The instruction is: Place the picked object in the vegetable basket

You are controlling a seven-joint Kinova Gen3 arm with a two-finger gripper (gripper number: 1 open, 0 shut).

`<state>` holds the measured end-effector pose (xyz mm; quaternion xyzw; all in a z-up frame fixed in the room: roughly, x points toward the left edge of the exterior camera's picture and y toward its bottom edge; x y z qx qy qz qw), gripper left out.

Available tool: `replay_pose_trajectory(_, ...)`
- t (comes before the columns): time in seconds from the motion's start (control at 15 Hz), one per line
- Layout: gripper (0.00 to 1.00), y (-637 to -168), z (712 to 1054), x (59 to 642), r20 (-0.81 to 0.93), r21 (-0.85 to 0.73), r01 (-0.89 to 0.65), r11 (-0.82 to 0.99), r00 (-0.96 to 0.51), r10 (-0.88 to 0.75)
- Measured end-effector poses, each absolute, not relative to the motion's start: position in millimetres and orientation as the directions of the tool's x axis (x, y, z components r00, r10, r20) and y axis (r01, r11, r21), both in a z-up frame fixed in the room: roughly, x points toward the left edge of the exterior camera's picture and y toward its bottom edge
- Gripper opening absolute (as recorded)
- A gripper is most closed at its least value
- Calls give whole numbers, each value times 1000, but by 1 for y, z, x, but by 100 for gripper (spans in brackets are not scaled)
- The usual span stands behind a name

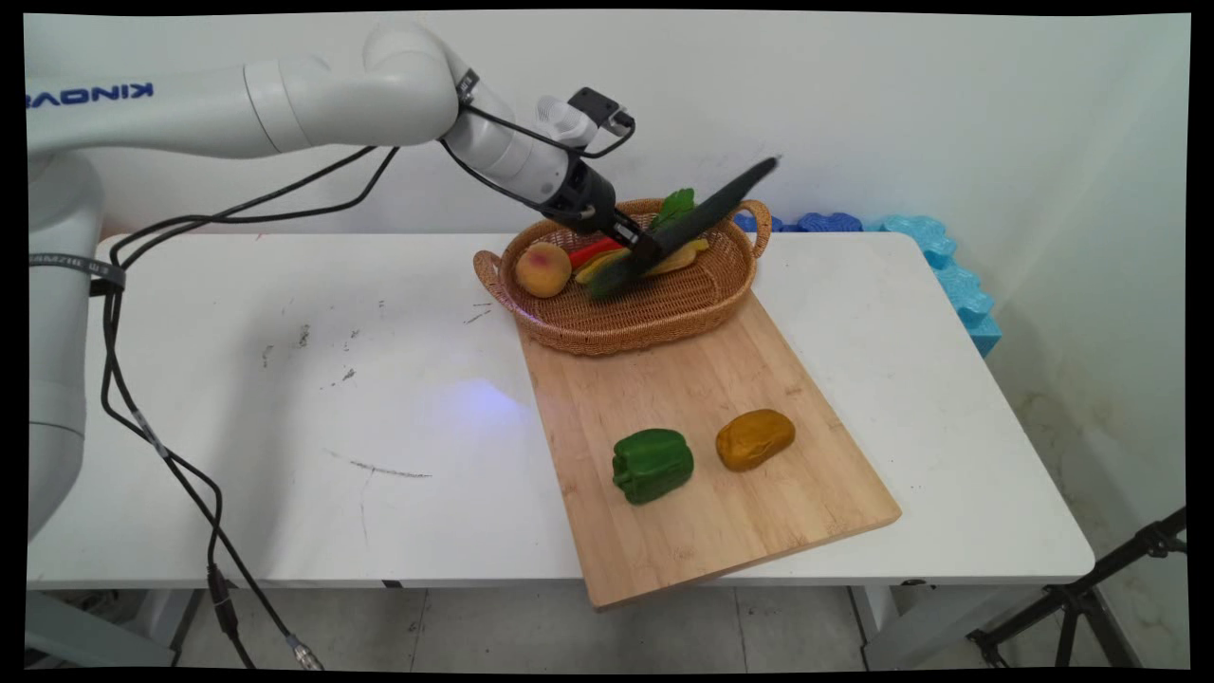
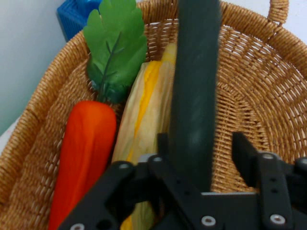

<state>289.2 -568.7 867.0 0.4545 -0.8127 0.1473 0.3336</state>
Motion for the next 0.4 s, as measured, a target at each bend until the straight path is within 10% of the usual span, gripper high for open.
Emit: replay_pose_trajectory(0.4,100,-571,862,285,692,70,-835,546,-354,-630)
